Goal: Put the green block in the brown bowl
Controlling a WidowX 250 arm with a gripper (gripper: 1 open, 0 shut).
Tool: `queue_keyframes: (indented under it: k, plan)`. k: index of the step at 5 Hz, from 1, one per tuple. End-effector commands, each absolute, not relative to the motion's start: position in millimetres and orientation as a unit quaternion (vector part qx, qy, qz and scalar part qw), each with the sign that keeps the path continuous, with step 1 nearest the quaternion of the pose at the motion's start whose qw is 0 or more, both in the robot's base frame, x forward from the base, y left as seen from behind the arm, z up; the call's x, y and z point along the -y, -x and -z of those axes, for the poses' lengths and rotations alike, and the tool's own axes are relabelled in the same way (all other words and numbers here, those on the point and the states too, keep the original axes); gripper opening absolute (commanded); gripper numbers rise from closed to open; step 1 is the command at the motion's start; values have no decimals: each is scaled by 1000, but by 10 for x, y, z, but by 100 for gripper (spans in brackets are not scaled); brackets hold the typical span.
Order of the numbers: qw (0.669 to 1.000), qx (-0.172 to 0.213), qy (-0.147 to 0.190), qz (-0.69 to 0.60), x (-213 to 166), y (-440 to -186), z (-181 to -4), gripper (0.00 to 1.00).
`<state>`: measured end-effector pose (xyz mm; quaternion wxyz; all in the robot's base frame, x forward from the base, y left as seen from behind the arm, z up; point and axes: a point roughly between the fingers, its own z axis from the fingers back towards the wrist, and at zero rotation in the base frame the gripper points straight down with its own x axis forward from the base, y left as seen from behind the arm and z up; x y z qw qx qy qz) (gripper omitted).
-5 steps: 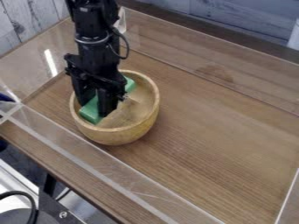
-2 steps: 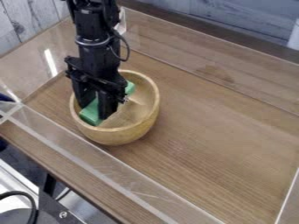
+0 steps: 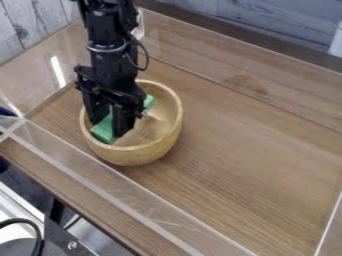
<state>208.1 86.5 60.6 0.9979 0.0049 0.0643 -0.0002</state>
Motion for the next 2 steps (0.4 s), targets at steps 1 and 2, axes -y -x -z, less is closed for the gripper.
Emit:
queue_keyframes:
  k: [1, 2]
  plan:
    - [999, -44, -13, 3, -889, -2200, -707, 0]
    - [999, -45, -12, 3, -881, -2212, -710, 0]
